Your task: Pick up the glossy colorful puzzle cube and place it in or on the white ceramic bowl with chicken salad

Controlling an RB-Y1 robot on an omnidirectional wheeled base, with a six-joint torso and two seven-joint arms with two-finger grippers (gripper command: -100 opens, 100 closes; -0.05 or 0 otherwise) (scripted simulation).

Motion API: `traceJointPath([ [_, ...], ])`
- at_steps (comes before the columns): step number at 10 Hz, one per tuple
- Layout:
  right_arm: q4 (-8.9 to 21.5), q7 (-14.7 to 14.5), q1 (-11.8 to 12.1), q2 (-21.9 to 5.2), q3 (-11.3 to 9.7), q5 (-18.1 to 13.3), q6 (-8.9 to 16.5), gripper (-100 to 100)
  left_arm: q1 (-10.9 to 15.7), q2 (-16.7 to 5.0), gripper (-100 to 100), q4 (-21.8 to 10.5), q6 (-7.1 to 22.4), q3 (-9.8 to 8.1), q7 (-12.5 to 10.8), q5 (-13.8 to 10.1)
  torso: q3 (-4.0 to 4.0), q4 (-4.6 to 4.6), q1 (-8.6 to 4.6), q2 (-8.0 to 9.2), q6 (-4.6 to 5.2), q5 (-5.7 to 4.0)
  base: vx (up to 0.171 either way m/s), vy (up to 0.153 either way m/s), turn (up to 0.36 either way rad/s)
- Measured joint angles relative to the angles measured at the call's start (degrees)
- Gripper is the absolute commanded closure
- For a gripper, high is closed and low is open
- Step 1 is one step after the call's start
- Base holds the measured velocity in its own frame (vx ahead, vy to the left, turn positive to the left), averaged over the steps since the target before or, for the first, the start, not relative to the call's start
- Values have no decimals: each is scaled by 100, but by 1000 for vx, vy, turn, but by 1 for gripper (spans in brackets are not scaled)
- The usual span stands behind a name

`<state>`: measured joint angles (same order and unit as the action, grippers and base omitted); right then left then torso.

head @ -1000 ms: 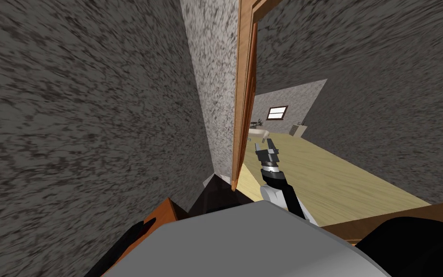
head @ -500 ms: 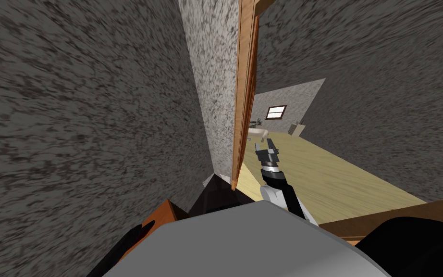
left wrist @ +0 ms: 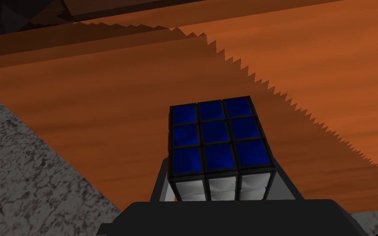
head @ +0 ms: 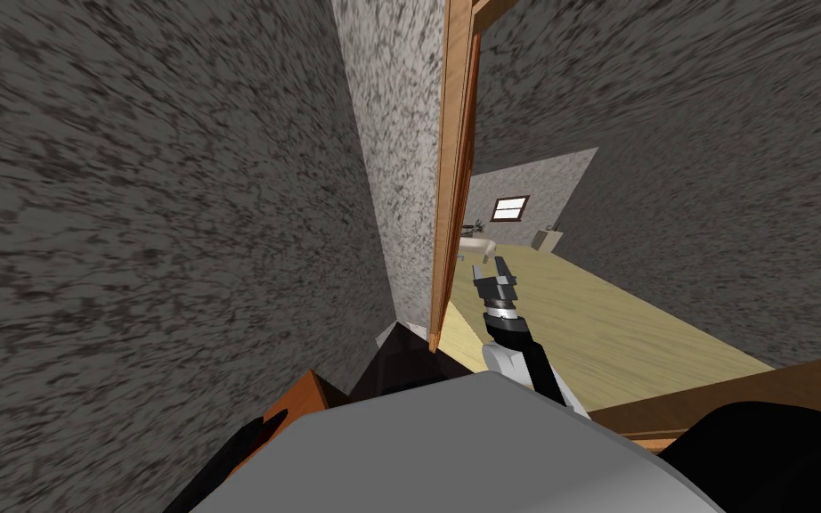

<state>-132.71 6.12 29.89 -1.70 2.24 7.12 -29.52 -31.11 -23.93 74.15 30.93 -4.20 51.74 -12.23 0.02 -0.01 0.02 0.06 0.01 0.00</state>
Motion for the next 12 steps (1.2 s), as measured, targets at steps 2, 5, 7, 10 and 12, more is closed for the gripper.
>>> traceJointPath([
  [2, 0, 0, 0, 0, 0, 0, 0, 0, 0, -2, 100, 0, 0, 2, 4, 2, 0, 1, 0, -1, -2, 1, 0, 0, 0],
  [5, 0, 0, 0, 0, 0, 0, 0, 0, -59, -26, 100, 137, 68, -22, 44, -43, 0, 1, -10, -1, -6, -2, 5, -24, 46],
  [7, 0, 0, 0, 0, 0, 0, 0, 0, -180, -68, 100, 397, 215, -84, 167, -152, 1, 1, -19, 0, -5, -4, 4, -39, 43],
  [10, 0, 0, 0, 0, 0, 0, 0, 0, -226, -94, 100, 512, 294, -109, 221, -209, 0, 0, -4, -1, -3, -1, -32, -44, 14],
  [12, 0, 0, -2, 2, -2, 0, 0, 0, -262, -31, 100, 516, 317, -19, 186, -277, 32, 5, -74, 64, -15, -3, -177, -190, 75],
])
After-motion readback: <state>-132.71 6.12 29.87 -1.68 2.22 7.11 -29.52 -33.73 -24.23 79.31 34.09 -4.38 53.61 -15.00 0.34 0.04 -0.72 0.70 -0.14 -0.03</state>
